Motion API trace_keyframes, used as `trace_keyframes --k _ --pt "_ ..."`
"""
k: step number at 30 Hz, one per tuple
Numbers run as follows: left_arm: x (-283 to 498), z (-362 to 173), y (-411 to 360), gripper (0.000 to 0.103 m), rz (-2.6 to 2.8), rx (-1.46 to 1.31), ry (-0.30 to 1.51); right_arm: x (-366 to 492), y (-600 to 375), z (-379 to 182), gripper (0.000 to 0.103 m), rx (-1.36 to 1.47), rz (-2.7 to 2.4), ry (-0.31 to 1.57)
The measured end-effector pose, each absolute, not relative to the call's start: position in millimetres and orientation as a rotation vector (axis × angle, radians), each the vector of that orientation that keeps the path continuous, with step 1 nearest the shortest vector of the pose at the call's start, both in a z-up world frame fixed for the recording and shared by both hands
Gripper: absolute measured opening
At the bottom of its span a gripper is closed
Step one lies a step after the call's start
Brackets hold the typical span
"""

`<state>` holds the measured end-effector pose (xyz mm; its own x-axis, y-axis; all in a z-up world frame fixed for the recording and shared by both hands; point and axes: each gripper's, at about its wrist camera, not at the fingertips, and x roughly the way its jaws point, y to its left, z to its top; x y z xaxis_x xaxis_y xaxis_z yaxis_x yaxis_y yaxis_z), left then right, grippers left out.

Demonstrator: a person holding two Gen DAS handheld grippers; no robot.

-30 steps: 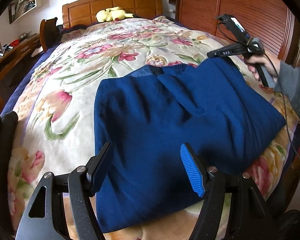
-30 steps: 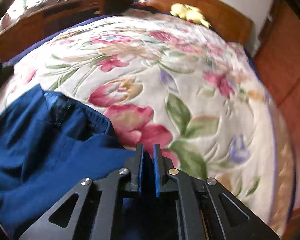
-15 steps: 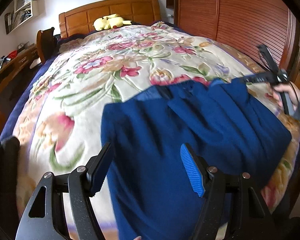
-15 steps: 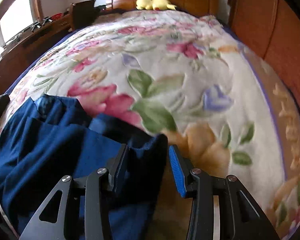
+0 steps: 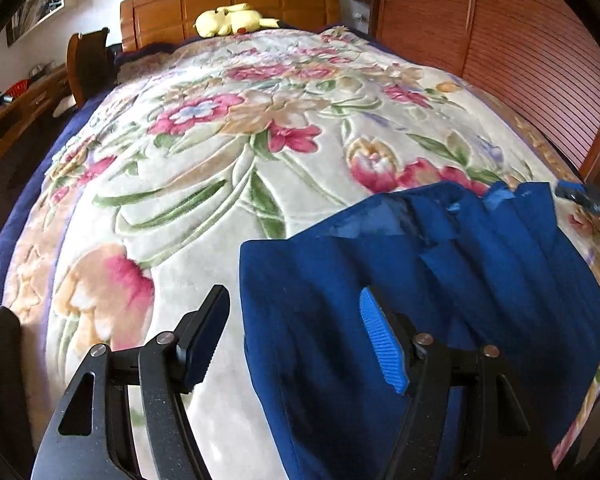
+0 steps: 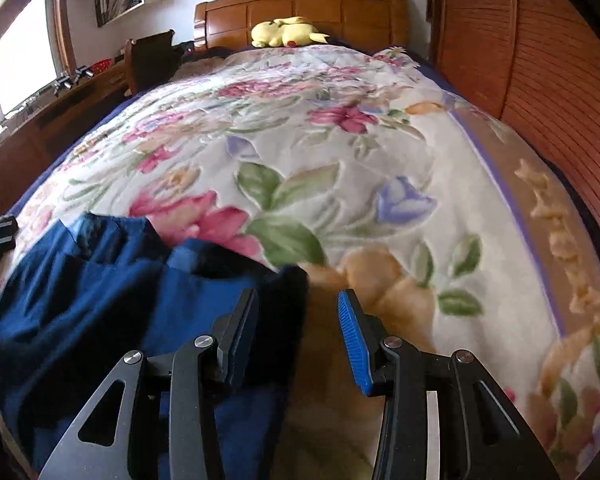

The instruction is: Fold large clothes

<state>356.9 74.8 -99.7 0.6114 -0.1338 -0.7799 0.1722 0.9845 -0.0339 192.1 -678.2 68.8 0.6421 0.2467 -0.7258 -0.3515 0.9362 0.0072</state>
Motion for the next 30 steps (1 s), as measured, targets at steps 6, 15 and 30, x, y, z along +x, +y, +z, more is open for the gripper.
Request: trace_keyframes --k 6,15,30 --pt "382.1 -122.7 74.3 0.058 -0.186 0.036 0.960 194.4 -677.0 56.6 0.043 -0.121 0.366 0.871" --pt "389.9 -139.9 74.4 0.004 -0.156 0.070 0.998 234.8 -657.6 26.8 0.041 -0.026 0.525 0.996" --pt "374.0 -98.8 108.9 0.003 -0.080 0.038 0.885 238.7 -715.5 58.3 0.004 -0.111 0.256 0.839"
